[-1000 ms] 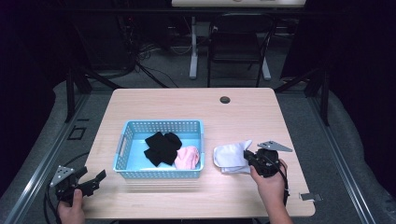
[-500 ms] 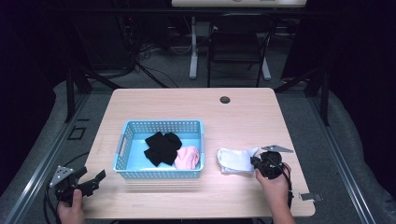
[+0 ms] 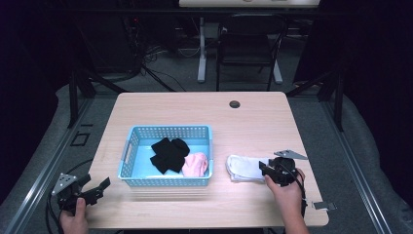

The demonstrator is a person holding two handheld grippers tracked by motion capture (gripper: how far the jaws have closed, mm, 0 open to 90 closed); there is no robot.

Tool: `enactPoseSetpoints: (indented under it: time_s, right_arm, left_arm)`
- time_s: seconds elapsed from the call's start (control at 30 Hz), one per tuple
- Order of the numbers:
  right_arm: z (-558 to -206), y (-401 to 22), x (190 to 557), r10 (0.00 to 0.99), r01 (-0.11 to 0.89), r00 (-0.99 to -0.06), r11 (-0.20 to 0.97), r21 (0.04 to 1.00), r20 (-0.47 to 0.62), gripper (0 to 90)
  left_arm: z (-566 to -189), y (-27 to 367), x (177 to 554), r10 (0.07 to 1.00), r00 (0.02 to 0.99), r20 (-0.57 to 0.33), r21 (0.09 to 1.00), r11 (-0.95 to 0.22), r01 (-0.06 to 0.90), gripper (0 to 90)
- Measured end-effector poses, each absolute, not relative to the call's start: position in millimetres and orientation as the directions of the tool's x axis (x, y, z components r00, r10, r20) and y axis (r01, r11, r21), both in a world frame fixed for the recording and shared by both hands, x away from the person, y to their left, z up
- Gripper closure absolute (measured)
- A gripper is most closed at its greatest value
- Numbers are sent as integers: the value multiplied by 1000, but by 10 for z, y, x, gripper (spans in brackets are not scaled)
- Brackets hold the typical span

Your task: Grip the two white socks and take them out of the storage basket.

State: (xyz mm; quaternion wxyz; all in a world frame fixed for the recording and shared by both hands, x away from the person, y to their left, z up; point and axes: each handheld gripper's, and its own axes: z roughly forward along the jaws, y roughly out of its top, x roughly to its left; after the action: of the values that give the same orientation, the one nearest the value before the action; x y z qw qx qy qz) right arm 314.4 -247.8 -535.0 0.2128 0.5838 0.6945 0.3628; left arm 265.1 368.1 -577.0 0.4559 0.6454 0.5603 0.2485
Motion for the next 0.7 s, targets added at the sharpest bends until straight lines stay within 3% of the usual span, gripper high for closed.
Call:
enactPoseSetpoints:
  time_s: [0.03, 0.17, 0.7]
  right_arm:
    - [-5316, -2456, 3146, 963, 640, -243, 68, 765, 117, 511]
    - [-5255, -2381, 3145, 954, 619, -281, 93, 780, 109, 473]
    - [-5119, -1965, 2934, 879, 539, -472, 231, 810, 63, 434]
  left_arm:
    - [-5771, 3681, 2651, 950, 248, -191, 866, 44, 497, 151]
    - [-5773, 3682, 2652, 950, 248, -191, 866, 44, 497, 151]
    - [-5776, 3680, 2653, 949, 249, -192, 866, 44, 498, 151]
